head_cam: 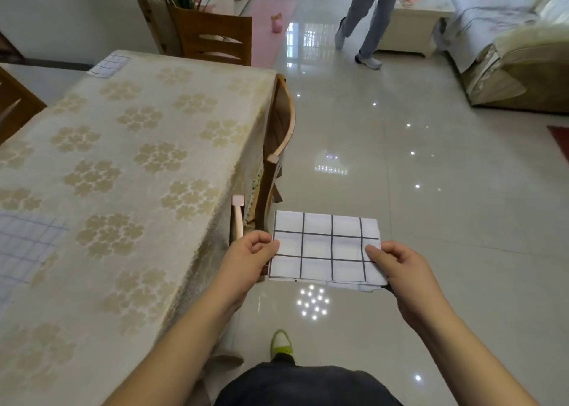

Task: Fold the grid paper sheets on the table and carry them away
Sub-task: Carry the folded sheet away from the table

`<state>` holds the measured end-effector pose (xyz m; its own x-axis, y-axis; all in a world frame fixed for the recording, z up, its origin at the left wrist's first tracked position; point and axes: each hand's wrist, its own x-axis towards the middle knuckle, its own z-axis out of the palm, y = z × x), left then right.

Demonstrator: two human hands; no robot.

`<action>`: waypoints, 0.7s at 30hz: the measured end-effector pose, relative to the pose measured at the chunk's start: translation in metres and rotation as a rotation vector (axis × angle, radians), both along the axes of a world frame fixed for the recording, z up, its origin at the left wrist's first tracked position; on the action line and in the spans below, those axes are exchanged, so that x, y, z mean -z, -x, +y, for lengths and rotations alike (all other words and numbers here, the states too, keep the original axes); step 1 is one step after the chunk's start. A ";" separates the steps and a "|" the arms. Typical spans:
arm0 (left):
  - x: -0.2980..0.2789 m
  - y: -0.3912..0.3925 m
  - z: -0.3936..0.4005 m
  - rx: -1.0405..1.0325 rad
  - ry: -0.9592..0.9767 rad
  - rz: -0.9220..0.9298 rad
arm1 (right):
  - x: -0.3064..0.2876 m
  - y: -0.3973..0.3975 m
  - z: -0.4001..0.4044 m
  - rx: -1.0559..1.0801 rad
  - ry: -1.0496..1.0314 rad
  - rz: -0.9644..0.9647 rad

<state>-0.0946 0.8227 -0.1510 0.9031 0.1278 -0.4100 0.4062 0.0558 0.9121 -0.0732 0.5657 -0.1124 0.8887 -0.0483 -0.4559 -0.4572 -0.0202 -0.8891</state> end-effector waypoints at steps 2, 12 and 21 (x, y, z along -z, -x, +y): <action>0.000 -0.021 0.008 0.002 -0.013 0.002 | -0.002 -0.017 0.010 0.014 -0.006 -0.015; -0.015 -0.120 0.005 0.106 -0.090 -0.070 | -0.003 -0.087 0.013 0.126 -0.018 -0.063; -0.008 -0.222 -0.056 0.107 -0.162 -0.044 | 0.016 -0.187 -0.043 0.123 -0.006 -0.085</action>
